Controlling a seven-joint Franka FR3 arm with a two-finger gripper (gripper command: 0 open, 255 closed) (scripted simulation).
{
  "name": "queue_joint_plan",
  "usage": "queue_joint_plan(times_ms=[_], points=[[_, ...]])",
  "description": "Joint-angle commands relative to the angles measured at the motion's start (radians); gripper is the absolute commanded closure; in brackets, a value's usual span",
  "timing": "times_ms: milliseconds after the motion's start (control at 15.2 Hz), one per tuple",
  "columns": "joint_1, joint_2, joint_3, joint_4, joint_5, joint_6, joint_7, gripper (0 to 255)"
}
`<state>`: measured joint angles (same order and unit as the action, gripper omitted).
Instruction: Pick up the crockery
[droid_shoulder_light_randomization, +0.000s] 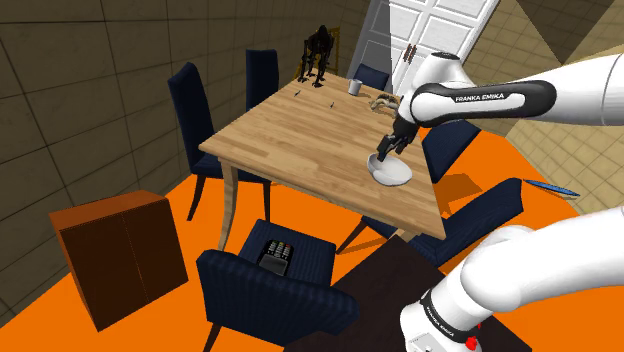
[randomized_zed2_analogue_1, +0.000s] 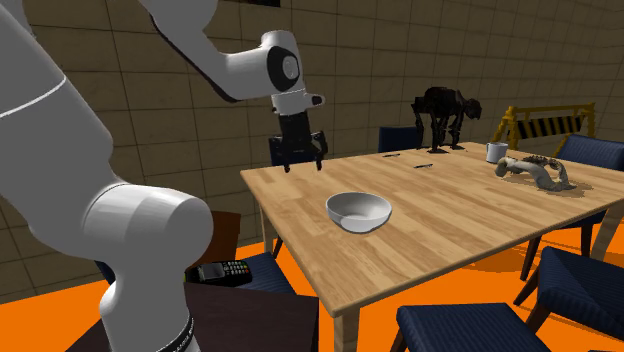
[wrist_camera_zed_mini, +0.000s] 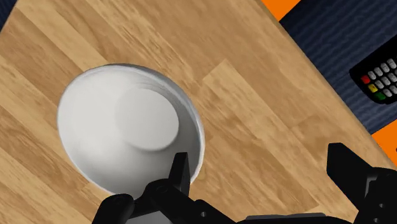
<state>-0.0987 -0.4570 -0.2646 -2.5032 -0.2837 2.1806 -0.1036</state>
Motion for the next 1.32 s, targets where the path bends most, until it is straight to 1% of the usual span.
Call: queue_joint_plan(times_ms=[0, 198, 396, 858, 990, 1056, 1254], points=[[-0.008, 0.073, -0.03, 0.006, -0.008, 0.073, -0.019, 0], [-0.014, 0.182, -0.069, 0.028, -0.005, 0.166, -0.047, 0], [-0.019, 0.291, -0.103, 0.059, 0.013, 0.249, -0.081, 0], [-0.02, 0.362, -0.112, 0.023, 0.019, 0.355, -0.078, 0], [-0.021, 0.368, -0.112, 0.02, 0.02, 0.363, -0.078, 0], [-0.02, 0.371, -0.112, 0.023, 0.021, 0.363, -0.079, 255], [-0.02, 0.369, -0.112, 0.022, 0.02, 0.363, -0.078, 255]])
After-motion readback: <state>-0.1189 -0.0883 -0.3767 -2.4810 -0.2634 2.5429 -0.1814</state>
